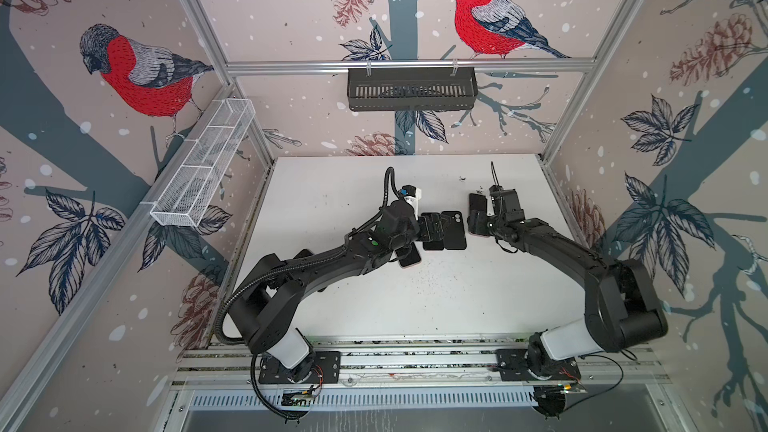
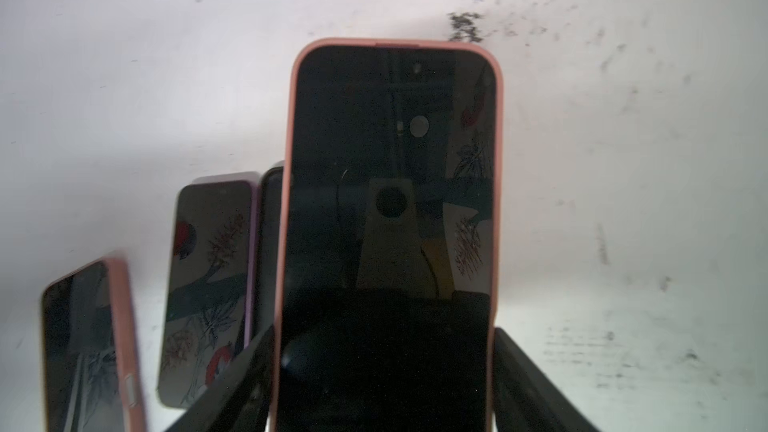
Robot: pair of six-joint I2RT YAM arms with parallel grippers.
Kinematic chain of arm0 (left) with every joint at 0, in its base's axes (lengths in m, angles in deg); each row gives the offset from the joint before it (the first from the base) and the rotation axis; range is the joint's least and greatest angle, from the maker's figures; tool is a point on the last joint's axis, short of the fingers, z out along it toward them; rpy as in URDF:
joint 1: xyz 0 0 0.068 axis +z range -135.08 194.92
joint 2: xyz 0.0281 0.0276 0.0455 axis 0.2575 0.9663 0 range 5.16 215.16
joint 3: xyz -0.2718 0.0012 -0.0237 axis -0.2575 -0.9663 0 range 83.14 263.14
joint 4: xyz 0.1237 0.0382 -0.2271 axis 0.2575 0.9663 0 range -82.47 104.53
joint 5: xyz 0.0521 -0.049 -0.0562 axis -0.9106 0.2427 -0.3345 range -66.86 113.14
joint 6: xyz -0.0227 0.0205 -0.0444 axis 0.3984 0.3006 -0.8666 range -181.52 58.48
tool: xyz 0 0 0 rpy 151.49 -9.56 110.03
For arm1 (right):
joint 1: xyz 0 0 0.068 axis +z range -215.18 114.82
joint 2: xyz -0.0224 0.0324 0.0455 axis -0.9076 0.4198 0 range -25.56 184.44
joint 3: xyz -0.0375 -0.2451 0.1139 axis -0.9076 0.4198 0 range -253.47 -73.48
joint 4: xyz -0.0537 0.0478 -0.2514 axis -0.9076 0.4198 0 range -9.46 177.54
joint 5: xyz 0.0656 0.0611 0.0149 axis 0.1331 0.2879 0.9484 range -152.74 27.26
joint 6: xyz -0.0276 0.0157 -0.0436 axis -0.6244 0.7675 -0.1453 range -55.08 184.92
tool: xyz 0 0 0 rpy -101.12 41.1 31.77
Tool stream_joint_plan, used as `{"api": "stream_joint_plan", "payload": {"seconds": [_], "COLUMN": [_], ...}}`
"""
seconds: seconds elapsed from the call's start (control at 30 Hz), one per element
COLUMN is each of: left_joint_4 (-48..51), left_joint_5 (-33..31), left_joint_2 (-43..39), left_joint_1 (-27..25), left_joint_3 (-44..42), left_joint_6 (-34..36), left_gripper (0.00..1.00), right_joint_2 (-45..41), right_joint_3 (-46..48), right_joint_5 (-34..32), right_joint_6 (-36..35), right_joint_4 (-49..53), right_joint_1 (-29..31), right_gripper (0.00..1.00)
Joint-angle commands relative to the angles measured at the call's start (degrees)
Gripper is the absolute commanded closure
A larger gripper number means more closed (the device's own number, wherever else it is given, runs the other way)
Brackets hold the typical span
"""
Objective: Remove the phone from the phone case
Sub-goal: 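Carry the pink-cased phone toward the table centre while the left gripper approaches, then grasp the pink-cased phone's edge with the left gripper while the right holds it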
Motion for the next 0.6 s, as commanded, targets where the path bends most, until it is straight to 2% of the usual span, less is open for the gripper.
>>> {"api": "stream_joint_plan", "payload": {"seconds": [0.0,0.17,0.57], "left_joint_4": [-9.3,-13.0,-9.9], "left_joint_5": [5.0,9.2,14.3], "left_joint_2": [1.6,4.5,6.5], "left_joint_1": [1.4,3.7,7.2], "left_joint_3": [0.4,0.4,0.4], "left_joint_6": [-3.5,-6.5,-7.6], "left_gripper": [0.07,0.08,0.16], "right_joint_2": [-2.6,-6.0,-9.1], "right_joint_3": [1.3,3.3,5.2], "right_joint_5": [2.2,2.8,1.2], "right_joint_6": [-2.3,-5.9,-12.5], "right_joint_4": [-6.1,-8.2,-10.5], "right_joint_1": [2.5,7.2,16.4], "right_gripper": [0.56,0.57,0.61]}}
